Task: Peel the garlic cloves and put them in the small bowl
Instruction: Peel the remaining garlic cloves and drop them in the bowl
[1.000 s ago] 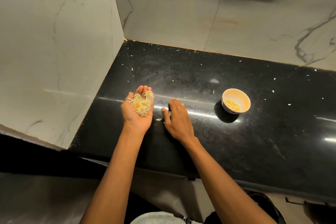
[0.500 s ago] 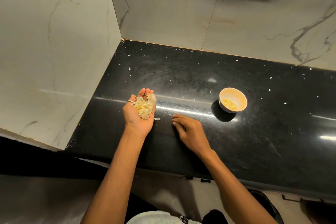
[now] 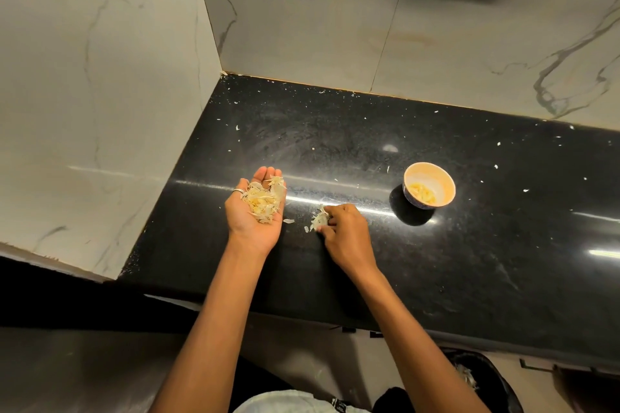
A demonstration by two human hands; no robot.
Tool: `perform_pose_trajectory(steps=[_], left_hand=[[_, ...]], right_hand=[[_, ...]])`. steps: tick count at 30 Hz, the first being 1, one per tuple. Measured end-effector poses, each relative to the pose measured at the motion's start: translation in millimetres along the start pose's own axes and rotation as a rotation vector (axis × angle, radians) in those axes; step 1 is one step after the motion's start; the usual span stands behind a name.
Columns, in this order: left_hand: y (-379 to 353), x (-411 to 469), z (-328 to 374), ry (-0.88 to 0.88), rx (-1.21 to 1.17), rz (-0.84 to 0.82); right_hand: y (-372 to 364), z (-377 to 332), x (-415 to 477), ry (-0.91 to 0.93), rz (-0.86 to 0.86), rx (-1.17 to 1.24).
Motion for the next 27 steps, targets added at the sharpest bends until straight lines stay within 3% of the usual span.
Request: perform_pose_trajectory(steps=[6, 13, 18, 20, 23, 25, 27], left_hand=[[2.9, 1.6, 1.7, -0.012, -0.017, 0.017], [7.9, 7.6, -6.1, 0.002, -0.017, 0.025], [13.5, 9.7, -15.5, 0.025, 0.009, 0.044], [16.0, 9.1, -19.7, 0.029, -0.001, 0.052], [19.8, 8.2, -28.3, 0.039, 0.009, 0.05], [21.9, 9.0, -33.9, 0.045, 0.026, 0.046], [23.4, 10.3, -38.8, 0.055, 0.051, 0.029]], right_hand=[[-8.8, -14.2, 3.9, 0.204, -0.146, -0.324], [-10.8, -24.1, -12.5, 0.275, -0.001, -0.316], [-4.7, -24.3, -6.3, 0.282, -0.025, -0.444], [7.4, -13.1, 7.3, 0.152, -0.017, -0.326], [28.6, -6.6, 20.4, -0.09, -0.068, 0.088], [40.9, -26.8, 22.2, -0.054, -0.079, 0.246], [48.4, -56.7, 20.2, 0.051, -0.092, 0.237]])
Point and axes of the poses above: each hand's wrist, its own x-axis towards the middle knuckle, its own y-axis out of the back of the hand, z = x × y, the point moved 8 cm from there along x, towards the middle knuckle, and after that the axes turned 10 degrees about -x, right-handed, at the moved point
